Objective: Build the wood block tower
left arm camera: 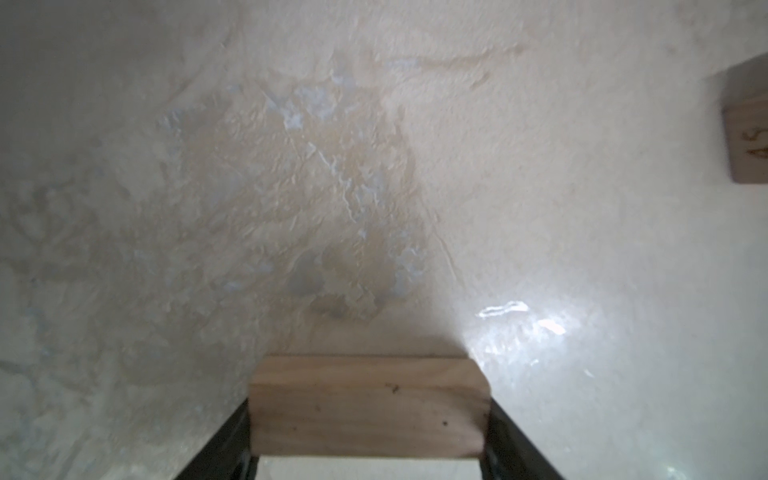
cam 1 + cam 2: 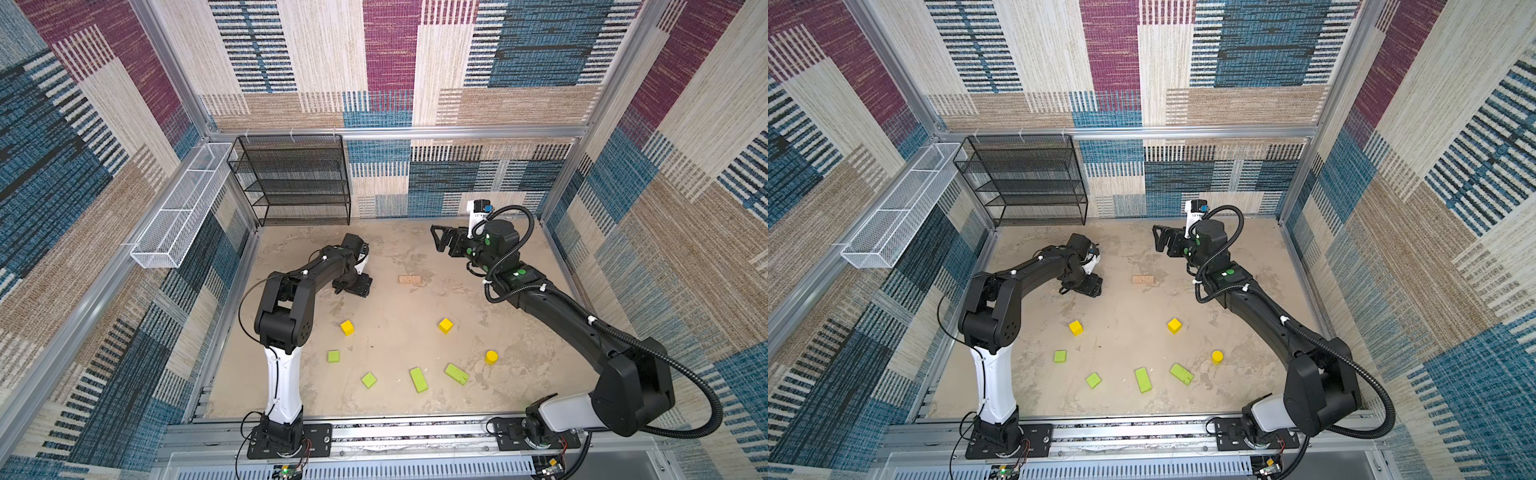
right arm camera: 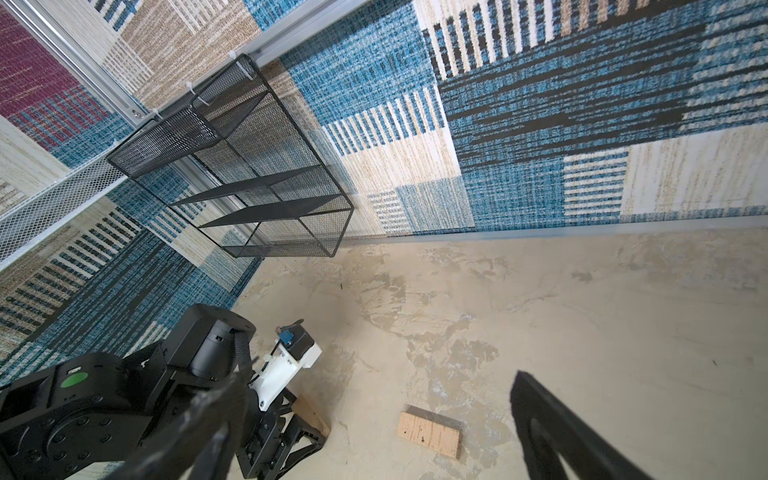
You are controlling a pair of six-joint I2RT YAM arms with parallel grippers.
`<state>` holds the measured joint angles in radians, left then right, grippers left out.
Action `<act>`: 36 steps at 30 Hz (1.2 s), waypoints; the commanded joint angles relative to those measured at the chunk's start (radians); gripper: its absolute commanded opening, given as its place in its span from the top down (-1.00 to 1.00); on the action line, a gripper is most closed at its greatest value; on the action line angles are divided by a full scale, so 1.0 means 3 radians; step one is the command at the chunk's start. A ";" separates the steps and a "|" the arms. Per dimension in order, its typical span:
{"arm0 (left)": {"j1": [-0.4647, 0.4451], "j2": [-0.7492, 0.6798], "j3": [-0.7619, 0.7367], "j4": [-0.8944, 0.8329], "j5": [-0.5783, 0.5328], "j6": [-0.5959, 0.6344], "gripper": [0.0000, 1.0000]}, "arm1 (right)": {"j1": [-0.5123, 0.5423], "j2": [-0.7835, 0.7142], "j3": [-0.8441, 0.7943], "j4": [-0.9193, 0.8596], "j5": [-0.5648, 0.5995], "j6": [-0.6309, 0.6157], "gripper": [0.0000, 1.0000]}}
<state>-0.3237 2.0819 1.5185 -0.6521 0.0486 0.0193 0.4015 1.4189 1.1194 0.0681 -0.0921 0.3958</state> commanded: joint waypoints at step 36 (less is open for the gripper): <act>-0.1419 0.0291 0.0602 -0.0085 -0.0884 -0.2465 -0.35 | -0.0629 -0.0390 -0.0687 0.0225 -0.0072 0.0255 -0.99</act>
<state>-0.7464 2.1544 1.6779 -0.6842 -0.1802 -0.6537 0.2218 1.3090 0.9218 0.0841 -0.0990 0.4480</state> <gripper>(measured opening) 0.779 0.993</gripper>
